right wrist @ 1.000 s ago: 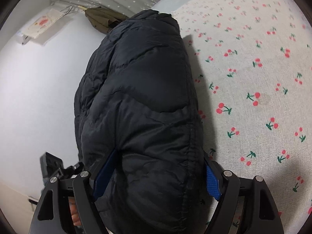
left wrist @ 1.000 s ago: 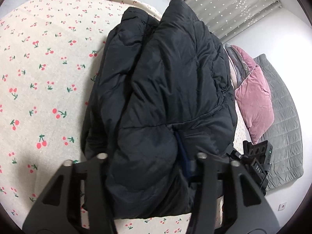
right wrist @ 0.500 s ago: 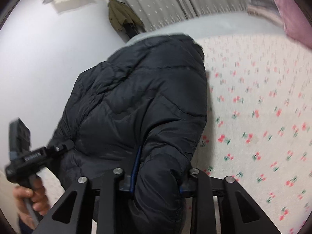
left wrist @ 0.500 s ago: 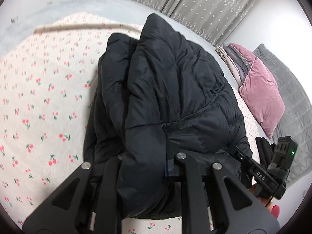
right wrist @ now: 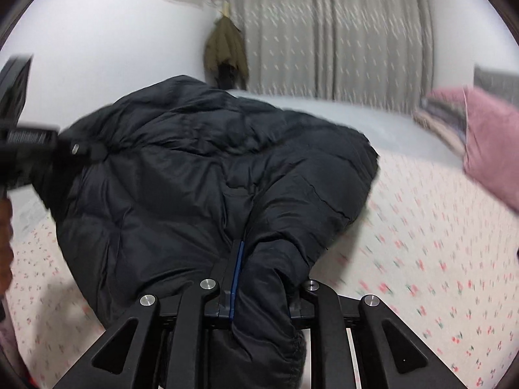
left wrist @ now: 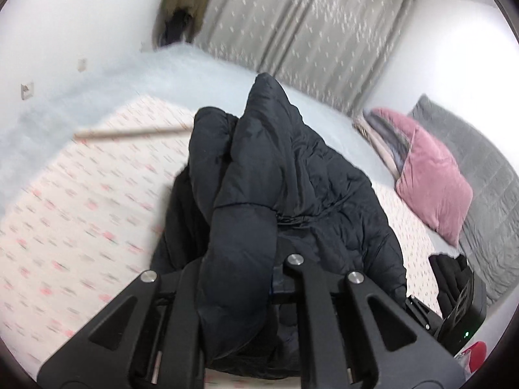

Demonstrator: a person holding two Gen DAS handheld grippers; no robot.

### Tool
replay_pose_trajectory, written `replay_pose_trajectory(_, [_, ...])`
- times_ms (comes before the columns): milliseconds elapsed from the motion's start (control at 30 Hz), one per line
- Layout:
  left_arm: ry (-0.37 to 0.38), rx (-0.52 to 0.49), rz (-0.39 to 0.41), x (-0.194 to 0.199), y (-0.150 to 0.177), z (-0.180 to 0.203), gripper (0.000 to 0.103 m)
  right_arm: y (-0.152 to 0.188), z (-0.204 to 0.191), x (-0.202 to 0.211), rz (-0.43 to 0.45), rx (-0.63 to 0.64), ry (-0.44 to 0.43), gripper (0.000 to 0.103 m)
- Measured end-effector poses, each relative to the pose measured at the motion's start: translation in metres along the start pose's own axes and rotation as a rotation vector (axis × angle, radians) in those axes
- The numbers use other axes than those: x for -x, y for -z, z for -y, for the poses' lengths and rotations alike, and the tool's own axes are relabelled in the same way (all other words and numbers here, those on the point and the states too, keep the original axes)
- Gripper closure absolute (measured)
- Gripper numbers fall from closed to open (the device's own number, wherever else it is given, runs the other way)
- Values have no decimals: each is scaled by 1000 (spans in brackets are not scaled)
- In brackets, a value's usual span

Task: Fold large clothes

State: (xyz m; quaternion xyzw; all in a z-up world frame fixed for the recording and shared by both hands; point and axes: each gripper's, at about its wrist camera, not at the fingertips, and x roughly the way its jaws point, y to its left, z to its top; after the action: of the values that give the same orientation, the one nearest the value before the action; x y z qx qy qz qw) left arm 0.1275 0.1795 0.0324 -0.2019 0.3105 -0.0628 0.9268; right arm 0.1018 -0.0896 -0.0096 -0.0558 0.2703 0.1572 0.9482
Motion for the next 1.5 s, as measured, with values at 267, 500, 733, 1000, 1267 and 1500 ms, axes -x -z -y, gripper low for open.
replay_pose_trajectory(267, [-35, 125, -14, 55, -14, -151, 90, -35, -117, -25, -9, -57, -228, 87])
replay_pose_trajectory(500, [117, 275, -145, -1, 57, -195, 55, 8, -84, -19, -163, -193, -250, 79])
replay_pose_trajectory(733, [36, 166, -201, -40, 34, -166, 28, 21, 1, -53, -313, -467, -366, 24])
replay_pose_trajectory(1000, [173, 310, -240, -54, 36, -203, 21, 23, 46, -145, -457, -862, -550, 14])
replay_pose_trajectory(1267, [196, 342, -151, -27, 31, -205, 87, -10, 1, -139, -336, -633, -494, 67])
replay_pose_trajectory(1500, [181, 429, 75, 83, -12, -267, 90, -77, -87, -125, -232, -458, -695, 76])
